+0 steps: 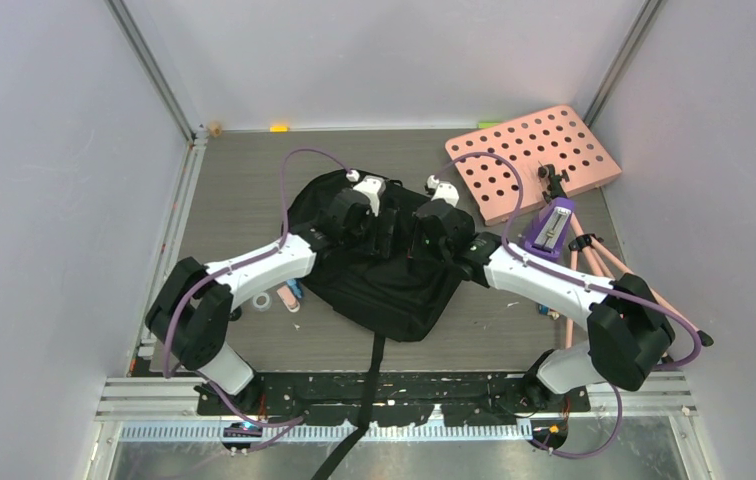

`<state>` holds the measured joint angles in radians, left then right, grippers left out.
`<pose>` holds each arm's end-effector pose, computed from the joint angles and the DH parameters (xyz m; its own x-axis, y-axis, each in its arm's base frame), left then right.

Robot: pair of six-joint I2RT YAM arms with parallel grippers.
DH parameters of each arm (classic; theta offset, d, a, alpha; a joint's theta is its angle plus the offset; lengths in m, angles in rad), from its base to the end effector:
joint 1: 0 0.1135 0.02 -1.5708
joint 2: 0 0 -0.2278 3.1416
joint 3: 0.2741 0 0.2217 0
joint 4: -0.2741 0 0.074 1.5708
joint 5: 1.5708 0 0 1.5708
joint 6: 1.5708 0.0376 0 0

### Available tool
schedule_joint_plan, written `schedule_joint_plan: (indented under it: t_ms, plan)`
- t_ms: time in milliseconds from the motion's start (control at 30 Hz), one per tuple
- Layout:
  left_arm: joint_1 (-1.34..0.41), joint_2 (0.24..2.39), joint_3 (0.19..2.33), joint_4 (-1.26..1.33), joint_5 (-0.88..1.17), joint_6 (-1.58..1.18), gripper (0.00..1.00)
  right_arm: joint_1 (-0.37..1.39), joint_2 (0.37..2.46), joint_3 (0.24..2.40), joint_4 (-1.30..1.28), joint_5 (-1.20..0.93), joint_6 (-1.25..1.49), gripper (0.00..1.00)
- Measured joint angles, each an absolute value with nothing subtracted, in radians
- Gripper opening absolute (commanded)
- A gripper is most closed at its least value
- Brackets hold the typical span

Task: Pack the student bag
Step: Adjust the student bag at the center of the board.

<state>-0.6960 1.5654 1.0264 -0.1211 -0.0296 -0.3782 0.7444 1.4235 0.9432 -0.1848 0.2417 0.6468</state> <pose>0.2470 -0.2049 0.2148 -0.6673 0.0766 -0.7408 0.4052 0.8720 -0.2748 0.2198 0.1902 0.2252 -0.6752 0.1736 -0.7169 -0.1409 0.9237 0.3563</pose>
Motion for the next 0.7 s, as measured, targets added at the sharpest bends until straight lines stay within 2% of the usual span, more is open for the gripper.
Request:
schedule_joint_plan:
  t_ms: [133, 233, 300, 533, 700]
  plan:
    - [-0.718, 1.593, 1.026, -0.070, -0.121, -0.389, 0.74, 0.744, 1.422, 0.932, -0.170, 0.240, 0.656, 0.00]
    - [-0.739, 1.618, 1.031, -0.046, -0.199, -0.384, 0.50, 0.744, 1.417, 0.925, -0.161, 0.240, 0.658, 0.00]
    - [-0.751, 1.635, 1.045, -0.048, -0.264, -0.372, 0.37, 0.744, 1.411, 0.916, -0.157, 0.242, 0.658, 0.00]
    - [-0.768, 1.623, 1.066, -0.061, -0.404, -0.329, 0.17, 0.744, 1.371, 0.901, -0.156, 0.251, 0.657, 0.00]
    - [-0.770, 1.559, 1.071, -0.091, -0.442, -0.292, 0.08, 0.745, 1.369, 0.901, -0.156, 0.252, 0.656, 0.00]
